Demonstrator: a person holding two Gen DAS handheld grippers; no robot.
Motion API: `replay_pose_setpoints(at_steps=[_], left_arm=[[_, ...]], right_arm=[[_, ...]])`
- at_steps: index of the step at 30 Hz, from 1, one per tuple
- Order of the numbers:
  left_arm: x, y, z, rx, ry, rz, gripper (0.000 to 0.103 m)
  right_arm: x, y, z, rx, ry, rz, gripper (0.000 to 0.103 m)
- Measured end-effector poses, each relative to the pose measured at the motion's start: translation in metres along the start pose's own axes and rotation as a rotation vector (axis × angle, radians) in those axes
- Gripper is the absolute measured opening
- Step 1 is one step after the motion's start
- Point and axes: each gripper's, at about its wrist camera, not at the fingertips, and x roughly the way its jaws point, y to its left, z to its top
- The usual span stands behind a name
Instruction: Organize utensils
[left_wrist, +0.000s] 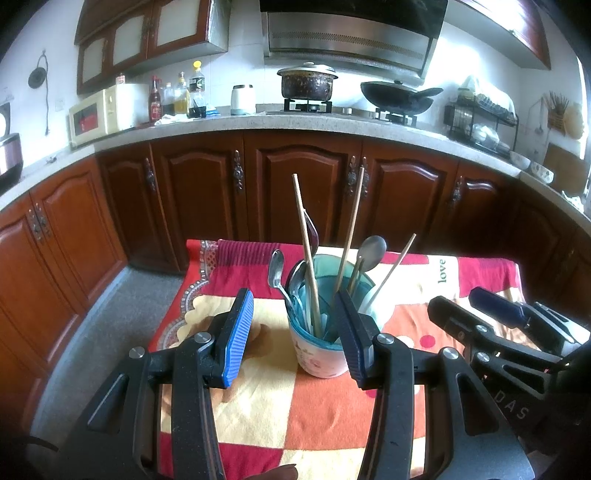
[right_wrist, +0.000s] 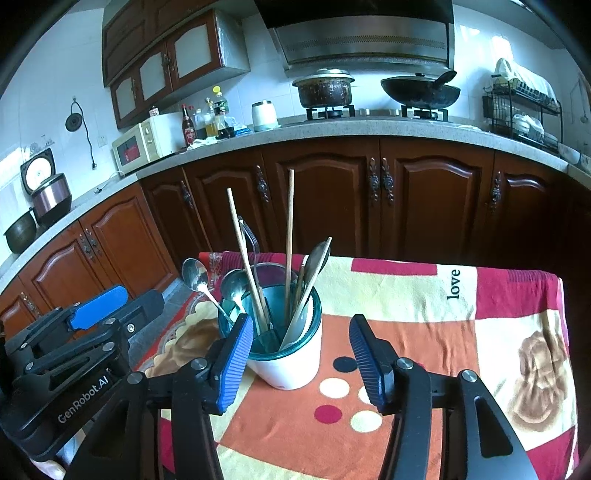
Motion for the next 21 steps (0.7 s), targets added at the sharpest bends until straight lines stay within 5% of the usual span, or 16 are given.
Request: replay_pose_setpoints(at_steps=[21], left_arm=[[0.0073, -0.0008, -0.0037, 0.004, 0.020, -0.007, 0.045]], right_arm=[[0.0079, 0.0006, 0.0001, 0.000, 0.028, -0.005, 0.053]])
